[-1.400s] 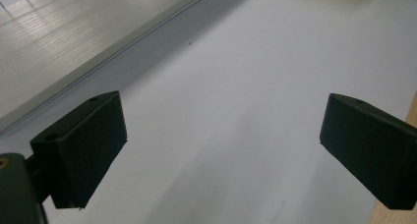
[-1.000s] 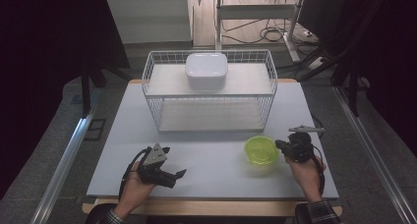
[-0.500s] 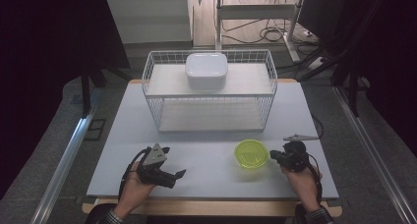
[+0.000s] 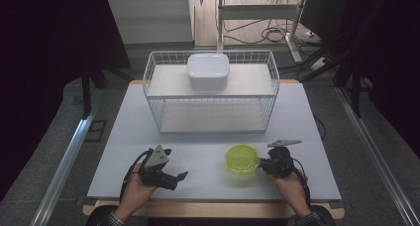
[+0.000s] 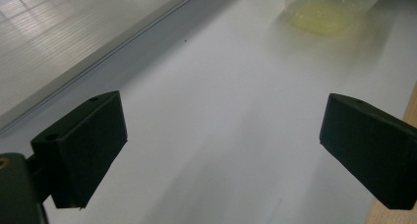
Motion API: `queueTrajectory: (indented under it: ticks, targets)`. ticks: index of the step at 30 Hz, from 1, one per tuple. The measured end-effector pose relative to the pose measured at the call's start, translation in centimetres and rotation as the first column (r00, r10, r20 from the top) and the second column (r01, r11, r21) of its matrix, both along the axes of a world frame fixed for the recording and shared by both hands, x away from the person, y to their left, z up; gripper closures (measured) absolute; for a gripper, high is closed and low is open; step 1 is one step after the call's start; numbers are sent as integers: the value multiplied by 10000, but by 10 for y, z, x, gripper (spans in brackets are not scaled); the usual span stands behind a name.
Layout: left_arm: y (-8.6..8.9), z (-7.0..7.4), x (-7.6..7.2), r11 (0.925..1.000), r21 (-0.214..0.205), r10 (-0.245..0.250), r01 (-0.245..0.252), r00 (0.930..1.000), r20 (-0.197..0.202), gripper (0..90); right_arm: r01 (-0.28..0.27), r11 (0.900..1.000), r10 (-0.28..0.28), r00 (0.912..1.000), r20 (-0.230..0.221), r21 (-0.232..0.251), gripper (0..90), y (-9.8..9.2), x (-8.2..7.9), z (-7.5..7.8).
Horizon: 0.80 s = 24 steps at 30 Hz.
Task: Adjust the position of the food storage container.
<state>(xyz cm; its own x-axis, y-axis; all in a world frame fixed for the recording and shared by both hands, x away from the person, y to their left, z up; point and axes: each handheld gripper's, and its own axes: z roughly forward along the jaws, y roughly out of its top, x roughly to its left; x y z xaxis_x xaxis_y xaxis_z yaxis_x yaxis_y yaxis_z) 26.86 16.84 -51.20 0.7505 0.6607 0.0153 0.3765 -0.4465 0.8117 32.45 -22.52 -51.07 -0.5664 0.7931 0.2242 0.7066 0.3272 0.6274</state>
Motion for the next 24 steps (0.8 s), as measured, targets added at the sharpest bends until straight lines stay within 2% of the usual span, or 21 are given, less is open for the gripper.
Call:
queueTrajectory:
  ticks: [6,11,13,16,19,21,24]
  targets:
    - [0,0,0,10000,21,3,-3,10000,-1,36,-554,9984,554,9985,-38,145,853,26,7,-4]
    - [0,0,0,10000,30,-6,6,10000,-19,36,-1199,9927,1200,9927,-92,108,853,53,13,-9]
    - [0,0,0,10000,41,-3,3,10000,-20,36,-1373,9905,1373,9905,33,19,853,61,15,-9]
    - [1,0,-1,10000,24,12,-12,10000,-9,36,-1243,9909,1266,9910,434,-524,847,59,14,-5]
    - [3,1,-1,10000,22,53,-53,10000,-14,36,-1109,9912,1151,9918,562,-722,846,47,5,-1]
    - [3,1,-2,10000,31,58,-58,10000,-17,36,-1155,9901,1207,9907,628,-799,846,41,-5,1]
    - [2,2,-3,10000,56,56,-56,10000,-18,36,-1342,9901,1355,9902,329,-412,843,39,-22,3]
